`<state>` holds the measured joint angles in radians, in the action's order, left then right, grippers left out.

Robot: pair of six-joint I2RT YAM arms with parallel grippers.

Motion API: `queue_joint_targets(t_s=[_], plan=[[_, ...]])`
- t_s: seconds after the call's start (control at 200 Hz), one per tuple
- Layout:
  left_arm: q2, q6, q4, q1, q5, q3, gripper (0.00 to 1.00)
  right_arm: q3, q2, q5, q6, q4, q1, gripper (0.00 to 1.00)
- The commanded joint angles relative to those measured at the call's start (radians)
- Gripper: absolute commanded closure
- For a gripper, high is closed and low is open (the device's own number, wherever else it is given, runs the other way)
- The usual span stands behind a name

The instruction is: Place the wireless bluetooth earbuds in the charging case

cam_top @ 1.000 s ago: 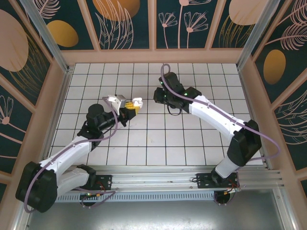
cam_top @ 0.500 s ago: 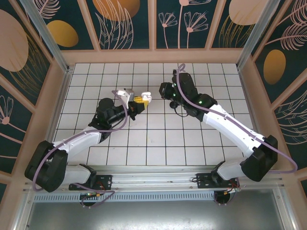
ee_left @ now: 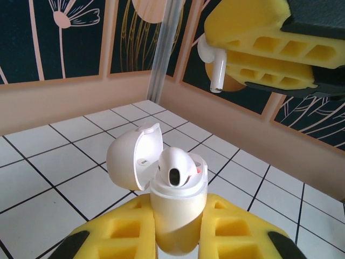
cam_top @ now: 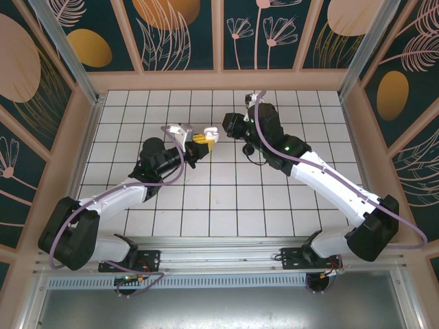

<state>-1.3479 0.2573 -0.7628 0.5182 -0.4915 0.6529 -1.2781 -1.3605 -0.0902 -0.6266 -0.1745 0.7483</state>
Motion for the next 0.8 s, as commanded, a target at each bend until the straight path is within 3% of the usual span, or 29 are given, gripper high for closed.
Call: queue_joint_targets(t_s=[0.0,0.796], plan=[[-0.009,0.013,-0.050,0.005,-0.001,0.036,1.00,0.005,-0.018,0.039,0.012,0.056,0.011,0.81],[0.003,0.028,-0.044,0.005,-0.011,0.048,1.00,0.010,-0.078,0.070,0.013,0.056,0.047,0.81]])
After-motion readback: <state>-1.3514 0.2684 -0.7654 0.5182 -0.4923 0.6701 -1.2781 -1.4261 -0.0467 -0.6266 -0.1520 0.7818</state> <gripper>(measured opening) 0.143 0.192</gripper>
